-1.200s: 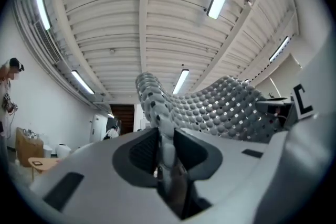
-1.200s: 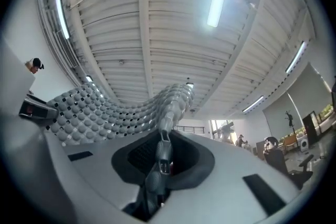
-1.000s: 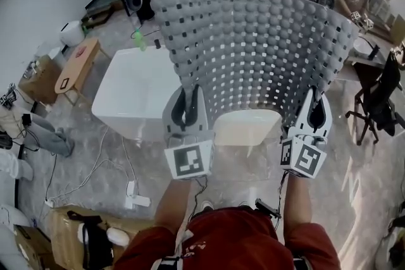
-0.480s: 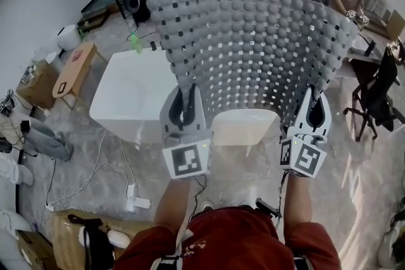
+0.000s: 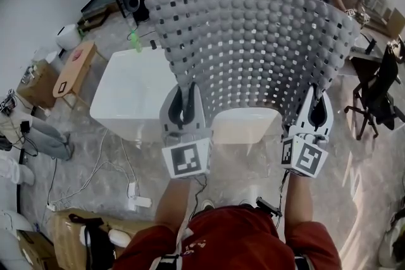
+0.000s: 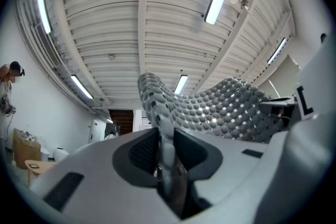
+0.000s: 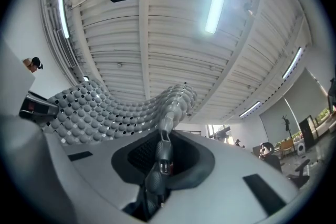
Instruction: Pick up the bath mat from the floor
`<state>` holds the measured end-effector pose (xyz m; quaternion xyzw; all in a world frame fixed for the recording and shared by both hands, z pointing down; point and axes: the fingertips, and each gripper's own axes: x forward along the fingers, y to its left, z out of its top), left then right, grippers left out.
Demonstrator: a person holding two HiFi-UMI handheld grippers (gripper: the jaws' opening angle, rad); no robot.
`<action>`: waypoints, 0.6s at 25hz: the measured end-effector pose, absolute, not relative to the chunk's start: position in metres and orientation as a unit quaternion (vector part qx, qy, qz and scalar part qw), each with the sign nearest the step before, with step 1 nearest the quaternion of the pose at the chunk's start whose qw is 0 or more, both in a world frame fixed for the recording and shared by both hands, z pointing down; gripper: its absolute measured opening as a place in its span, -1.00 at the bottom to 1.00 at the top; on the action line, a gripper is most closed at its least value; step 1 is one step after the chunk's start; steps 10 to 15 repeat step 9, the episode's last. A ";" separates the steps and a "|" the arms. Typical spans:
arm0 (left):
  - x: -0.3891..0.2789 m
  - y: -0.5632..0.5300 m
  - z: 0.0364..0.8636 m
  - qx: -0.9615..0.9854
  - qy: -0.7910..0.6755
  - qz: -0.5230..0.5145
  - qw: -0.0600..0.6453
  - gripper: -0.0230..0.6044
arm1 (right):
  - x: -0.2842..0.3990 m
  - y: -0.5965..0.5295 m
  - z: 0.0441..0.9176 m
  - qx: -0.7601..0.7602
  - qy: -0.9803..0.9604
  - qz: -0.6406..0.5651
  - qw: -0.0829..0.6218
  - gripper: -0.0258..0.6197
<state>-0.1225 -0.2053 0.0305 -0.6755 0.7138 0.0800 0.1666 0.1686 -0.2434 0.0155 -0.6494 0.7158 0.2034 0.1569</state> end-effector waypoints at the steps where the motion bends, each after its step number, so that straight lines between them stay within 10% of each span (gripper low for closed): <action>1: -0.122 -0.205 0.030 -0.674 0.714 0.078 0.171 -0.62 | 0.170 -0.243 0.015 -0.649 0.715 0.204 0.157 -0.75; 15: -0.118 -0.211 0.027 -0.679 0.711 0.086 0.162 -0.62 | 0.172 -0.246 0.014 -0.655 0.710 0.205 0.157 -0.75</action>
